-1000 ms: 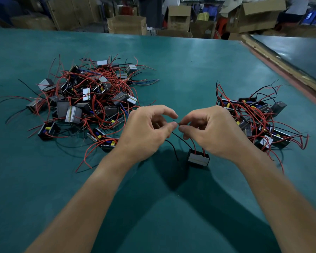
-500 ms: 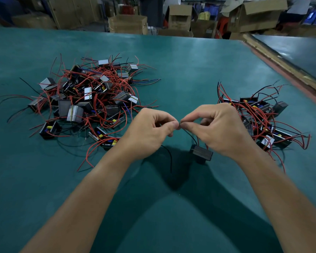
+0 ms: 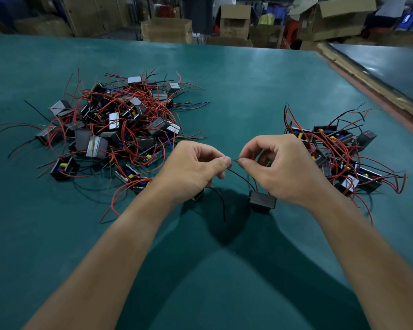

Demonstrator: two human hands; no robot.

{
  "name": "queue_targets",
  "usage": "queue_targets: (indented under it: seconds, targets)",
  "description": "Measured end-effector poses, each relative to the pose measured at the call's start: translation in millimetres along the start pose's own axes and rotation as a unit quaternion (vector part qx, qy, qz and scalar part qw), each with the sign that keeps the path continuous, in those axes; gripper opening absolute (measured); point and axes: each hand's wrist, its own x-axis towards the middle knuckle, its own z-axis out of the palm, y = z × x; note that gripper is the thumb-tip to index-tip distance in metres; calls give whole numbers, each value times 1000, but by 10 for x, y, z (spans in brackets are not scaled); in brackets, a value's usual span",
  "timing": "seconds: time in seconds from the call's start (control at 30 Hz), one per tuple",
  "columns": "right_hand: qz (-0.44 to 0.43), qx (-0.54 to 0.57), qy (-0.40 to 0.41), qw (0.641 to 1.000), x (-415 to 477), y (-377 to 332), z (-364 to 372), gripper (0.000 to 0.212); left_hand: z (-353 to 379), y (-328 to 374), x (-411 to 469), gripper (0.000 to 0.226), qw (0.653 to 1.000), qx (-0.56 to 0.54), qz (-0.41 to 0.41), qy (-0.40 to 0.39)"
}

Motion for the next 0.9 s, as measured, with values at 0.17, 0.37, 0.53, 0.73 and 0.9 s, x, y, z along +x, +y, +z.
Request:
queue_targets:
  seconds: [0.17, 0.37, 0.53, 0.73, 0.9]
  targets:
    - [2, 44, -23, 999, -14, 3, -49, 16, 2, -6, -1, 17, 1000, -4, -5, 2]
    - [-1, 83, -54, 995, -14, -38, -81, 26, -4, -2, -6, 14, 1000, 8, 6, 1]
    - [-6, 89, -62, 994, -14, -44, -85, 25, -12, 9, -17, 15, 1000, 12, 9, -13]
    - [-4, 98, -58, 993, -11, -29, -66, 15, -11, 10, -17, 18, 1000, 7, 16, -22]
    - [20, 100, -48, 994, 5, 5, -39, 12, -12, 14, -12, 15, 999, -20, 24, -13]
